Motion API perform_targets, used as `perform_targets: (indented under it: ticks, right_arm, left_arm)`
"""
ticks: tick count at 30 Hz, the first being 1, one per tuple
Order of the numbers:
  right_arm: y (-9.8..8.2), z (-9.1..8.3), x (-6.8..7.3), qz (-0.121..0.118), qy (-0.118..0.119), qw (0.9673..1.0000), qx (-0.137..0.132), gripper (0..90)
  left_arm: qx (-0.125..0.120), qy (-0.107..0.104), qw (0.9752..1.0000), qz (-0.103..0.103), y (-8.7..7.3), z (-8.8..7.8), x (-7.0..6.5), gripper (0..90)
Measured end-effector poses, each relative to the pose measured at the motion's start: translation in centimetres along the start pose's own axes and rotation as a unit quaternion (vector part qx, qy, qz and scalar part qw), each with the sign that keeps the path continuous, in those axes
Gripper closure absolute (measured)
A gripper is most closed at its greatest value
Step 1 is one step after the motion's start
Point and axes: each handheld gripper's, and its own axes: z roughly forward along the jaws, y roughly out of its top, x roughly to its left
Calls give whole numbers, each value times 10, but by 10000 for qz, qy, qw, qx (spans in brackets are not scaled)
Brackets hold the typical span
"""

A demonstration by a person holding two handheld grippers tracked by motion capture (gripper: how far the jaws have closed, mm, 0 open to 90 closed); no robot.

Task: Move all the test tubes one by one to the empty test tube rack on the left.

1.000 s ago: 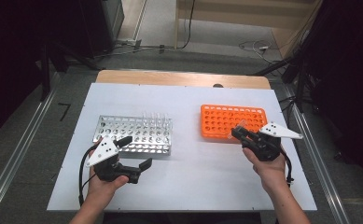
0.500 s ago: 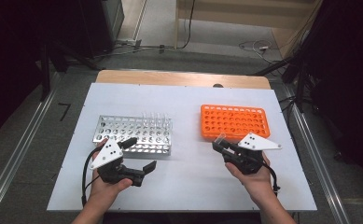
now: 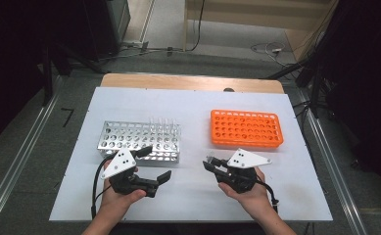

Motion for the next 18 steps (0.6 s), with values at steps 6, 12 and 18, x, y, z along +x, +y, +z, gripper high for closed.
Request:
perform_targets:
  ticks: [6,12,18]
  right_arm:
    - [1,9,13,-91,169,9998,51,740]
    - [2,19,24,-181,317,9992,131,740]
    - [4,26,37,-302,458,9983,172,740]
  left_arm:
    - [30,22,10000,-7,4,7,-10,173]
    - [47,-279,9996,0,6,15,-20,369]
    - [47,-494,9988,22,7,23,-29,500]
